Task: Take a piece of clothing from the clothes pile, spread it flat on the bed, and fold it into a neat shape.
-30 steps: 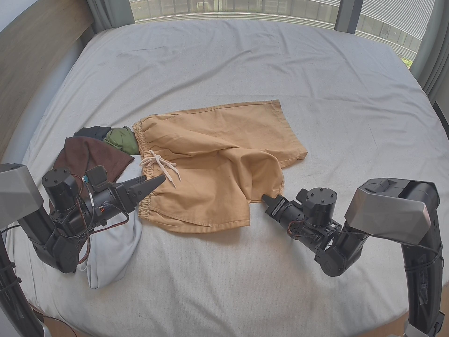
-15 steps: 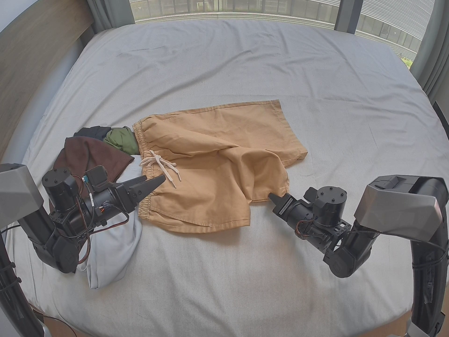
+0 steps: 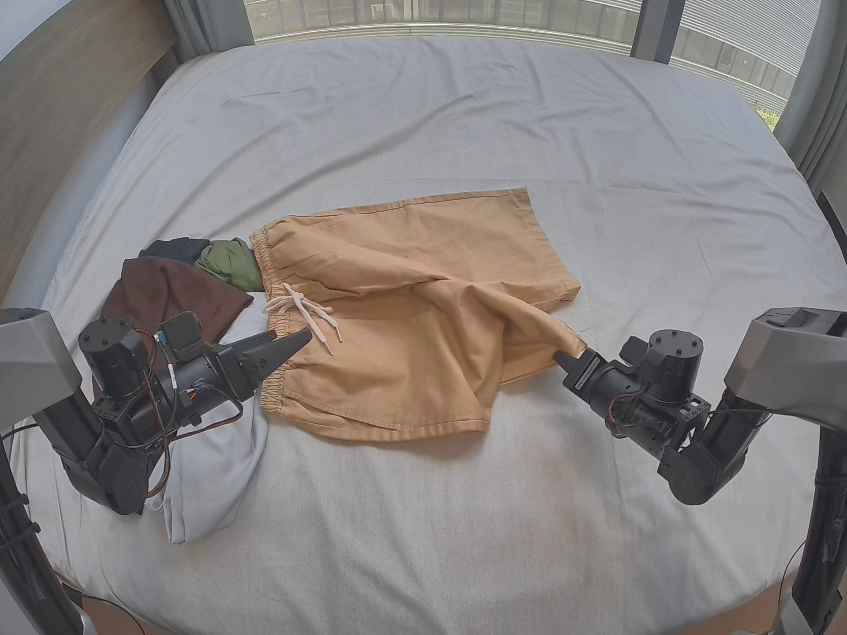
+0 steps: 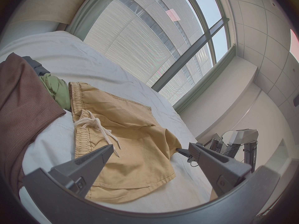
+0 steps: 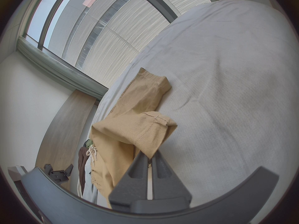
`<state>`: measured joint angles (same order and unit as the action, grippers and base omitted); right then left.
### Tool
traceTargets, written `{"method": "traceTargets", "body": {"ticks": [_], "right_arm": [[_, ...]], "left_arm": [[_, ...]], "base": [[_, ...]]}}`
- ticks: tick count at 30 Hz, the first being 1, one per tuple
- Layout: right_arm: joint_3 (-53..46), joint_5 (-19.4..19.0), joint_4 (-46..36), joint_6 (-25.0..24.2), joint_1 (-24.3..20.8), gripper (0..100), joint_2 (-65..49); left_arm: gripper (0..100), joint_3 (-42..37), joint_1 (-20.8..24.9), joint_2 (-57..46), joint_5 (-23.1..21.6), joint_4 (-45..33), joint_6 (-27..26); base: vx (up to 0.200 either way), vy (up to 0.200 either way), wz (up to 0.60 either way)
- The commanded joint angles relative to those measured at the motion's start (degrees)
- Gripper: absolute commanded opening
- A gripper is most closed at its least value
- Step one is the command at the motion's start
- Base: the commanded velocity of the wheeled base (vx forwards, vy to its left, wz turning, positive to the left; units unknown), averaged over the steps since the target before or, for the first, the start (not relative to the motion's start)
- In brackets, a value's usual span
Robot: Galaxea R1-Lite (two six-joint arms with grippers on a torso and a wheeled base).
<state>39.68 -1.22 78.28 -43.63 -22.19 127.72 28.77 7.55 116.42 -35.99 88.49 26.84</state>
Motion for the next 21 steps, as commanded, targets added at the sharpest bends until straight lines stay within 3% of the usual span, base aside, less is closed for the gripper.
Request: {"method": "traceTargets", "body": {"ticks": [1,21], "right_arm": [[-0.4,-0.5,-0.1,0.3,1.4,0,-1.4],[6.8,-3.4,-0.9,4.1,6.7,0,0.5]], "left_arm": [[100,-0.1,0.0,0.2,0.0,0.0,0.0],[100,-0.4,-0.1,5.0,0.0,0.0,-2.0]], "base": [[0.0,0.0,0.0],[0.0,0.0,0.0]]}}
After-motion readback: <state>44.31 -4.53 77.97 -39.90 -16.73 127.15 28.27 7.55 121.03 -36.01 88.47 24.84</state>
